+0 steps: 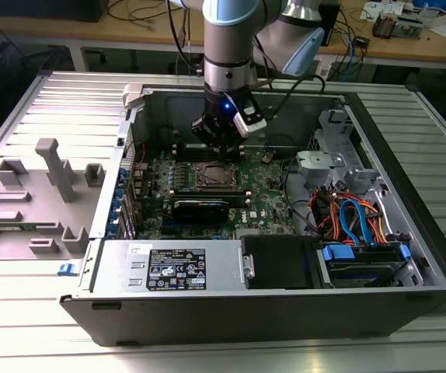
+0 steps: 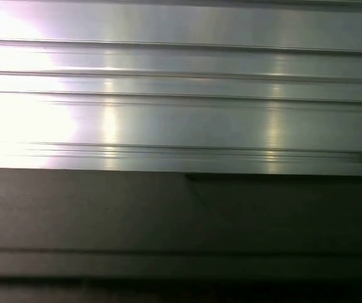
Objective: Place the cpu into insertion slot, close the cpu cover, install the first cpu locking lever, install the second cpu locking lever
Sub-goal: 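Install the first cpu locking lever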
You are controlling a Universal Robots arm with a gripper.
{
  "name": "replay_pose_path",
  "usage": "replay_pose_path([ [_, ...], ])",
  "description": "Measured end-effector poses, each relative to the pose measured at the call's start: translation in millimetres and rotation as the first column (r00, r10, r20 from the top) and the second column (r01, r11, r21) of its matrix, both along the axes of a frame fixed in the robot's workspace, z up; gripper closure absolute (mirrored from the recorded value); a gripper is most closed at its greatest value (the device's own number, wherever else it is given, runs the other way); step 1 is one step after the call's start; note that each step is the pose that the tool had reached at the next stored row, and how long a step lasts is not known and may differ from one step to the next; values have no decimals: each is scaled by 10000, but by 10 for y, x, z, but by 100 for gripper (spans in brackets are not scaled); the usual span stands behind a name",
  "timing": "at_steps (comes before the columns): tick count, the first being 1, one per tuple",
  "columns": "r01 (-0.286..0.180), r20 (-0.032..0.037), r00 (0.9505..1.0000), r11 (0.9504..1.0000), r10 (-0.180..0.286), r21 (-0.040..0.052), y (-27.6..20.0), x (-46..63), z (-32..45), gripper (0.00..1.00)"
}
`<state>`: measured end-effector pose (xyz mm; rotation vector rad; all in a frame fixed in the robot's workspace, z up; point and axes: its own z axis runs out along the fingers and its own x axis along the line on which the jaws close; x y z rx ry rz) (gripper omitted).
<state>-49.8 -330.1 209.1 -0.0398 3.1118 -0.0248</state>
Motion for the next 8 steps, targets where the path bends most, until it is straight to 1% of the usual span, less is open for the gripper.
replay_pose_path([
  [4,3,-1,10000,10000,-3,-4,0,0,-29,89],
  [8,2,0,10000,10000,-2,-4,0,6,-34,89],
])
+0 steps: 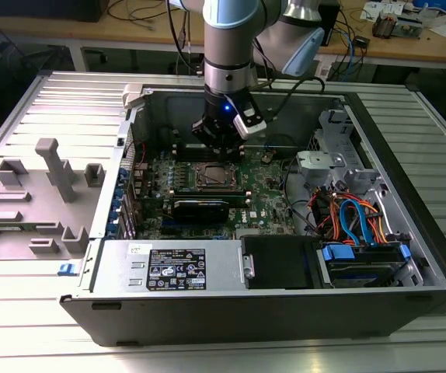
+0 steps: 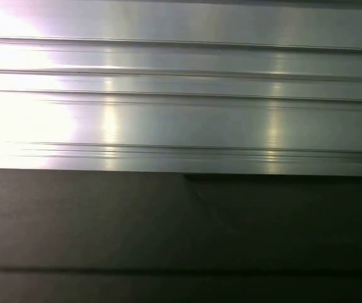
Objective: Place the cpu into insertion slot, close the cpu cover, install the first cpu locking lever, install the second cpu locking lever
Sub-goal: 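Install the first cpu locking lever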
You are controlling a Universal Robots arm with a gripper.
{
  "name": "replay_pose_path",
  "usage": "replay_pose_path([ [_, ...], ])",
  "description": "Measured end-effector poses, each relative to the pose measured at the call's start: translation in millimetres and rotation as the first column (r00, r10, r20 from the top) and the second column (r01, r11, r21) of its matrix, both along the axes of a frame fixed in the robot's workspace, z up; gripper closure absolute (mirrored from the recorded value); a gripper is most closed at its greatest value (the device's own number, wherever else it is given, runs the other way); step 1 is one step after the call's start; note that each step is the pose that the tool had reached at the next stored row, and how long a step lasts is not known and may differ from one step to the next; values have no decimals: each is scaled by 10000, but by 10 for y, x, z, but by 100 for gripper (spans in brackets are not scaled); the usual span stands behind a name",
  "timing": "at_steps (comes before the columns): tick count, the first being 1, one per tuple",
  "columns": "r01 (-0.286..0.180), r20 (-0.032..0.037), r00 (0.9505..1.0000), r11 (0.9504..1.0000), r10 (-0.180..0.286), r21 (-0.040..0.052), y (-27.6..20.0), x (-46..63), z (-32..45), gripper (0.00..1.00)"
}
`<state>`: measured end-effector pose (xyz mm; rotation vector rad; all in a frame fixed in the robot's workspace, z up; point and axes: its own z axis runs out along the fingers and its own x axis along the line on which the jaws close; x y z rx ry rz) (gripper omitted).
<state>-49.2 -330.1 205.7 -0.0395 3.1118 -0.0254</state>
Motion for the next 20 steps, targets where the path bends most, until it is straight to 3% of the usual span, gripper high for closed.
replay_pose_path([
  [9,1,-4,10000,10000,-1,-23,0,2,6,89],
  [13,-3,-4,10000,10000,3,-84,0,8,-1,89],
  [20,0,-4,10000,10000,0,-85,1,9,-2,89],
])
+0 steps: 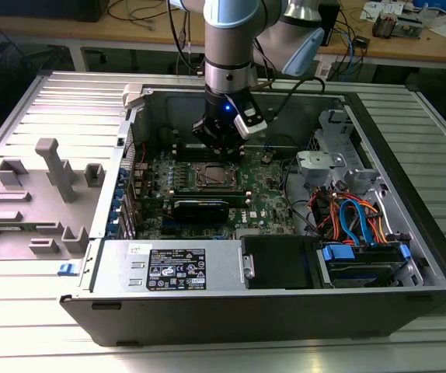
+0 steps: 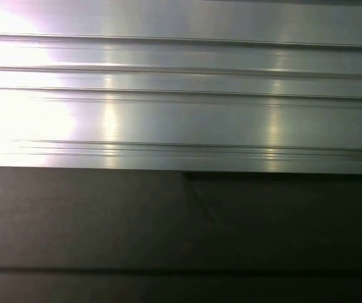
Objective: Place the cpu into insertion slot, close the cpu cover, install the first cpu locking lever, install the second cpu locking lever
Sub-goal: 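Install the first cpu locking lever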
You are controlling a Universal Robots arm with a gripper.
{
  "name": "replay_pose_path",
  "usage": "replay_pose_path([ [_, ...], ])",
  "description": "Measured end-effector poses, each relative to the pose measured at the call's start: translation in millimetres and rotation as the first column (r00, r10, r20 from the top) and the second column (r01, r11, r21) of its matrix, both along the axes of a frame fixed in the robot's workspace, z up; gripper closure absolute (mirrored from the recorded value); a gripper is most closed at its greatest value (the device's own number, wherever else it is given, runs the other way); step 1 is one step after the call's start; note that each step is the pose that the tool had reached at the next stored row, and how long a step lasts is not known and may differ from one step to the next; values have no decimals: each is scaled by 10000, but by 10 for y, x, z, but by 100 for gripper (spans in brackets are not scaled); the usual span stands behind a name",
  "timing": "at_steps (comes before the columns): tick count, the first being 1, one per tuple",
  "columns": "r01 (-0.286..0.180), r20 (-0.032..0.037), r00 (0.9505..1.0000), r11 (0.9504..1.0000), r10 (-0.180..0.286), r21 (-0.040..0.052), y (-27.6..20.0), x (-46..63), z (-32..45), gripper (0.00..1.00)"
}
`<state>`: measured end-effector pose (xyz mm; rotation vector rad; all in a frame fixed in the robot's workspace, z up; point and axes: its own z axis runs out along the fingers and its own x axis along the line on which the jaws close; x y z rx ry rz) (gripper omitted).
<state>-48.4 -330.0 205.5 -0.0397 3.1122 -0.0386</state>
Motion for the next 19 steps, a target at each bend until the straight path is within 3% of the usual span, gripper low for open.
replay_pose_path([
  [19,-1,1,10000,10000,1,1,1,5,3,89],
])
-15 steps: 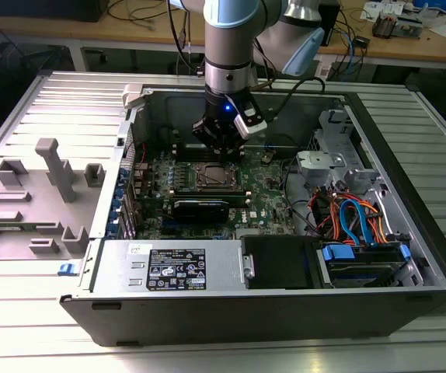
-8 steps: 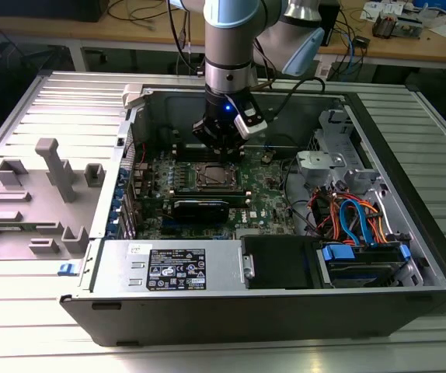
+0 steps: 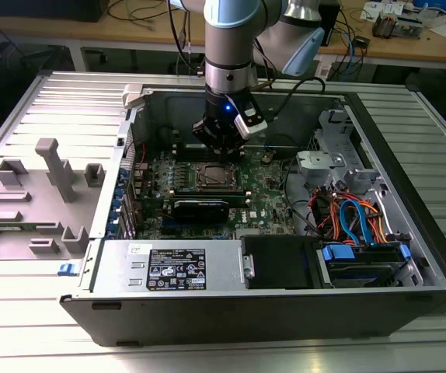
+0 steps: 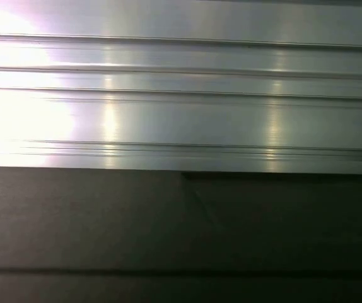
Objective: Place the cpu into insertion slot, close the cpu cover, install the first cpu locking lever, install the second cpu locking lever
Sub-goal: 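Install the first cpu locking lever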
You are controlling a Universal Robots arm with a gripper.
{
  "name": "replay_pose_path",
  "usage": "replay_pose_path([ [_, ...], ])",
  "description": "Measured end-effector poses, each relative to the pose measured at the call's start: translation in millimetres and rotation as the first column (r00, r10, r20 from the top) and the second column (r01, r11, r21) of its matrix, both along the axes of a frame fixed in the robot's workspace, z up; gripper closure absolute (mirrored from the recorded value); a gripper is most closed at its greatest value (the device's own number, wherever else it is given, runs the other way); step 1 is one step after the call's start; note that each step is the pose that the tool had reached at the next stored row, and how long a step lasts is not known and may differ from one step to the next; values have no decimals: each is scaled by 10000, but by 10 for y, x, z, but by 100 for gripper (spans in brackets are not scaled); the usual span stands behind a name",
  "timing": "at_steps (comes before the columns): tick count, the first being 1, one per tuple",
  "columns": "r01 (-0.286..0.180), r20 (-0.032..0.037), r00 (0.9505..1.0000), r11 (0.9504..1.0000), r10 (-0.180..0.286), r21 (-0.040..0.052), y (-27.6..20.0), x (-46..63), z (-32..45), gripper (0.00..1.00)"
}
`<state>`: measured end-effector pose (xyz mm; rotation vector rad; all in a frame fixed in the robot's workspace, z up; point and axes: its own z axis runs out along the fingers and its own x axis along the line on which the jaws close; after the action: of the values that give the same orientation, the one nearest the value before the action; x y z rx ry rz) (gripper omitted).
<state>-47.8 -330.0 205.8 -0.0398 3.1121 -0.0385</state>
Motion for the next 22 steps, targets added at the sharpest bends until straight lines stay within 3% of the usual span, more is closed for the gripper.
replay_pose_path([
  [10,0,0,10000,10000,0,0,0,0,15,89],
  [22,0,-1,10000,10000,0,-66,-1,5,-5,89],
])
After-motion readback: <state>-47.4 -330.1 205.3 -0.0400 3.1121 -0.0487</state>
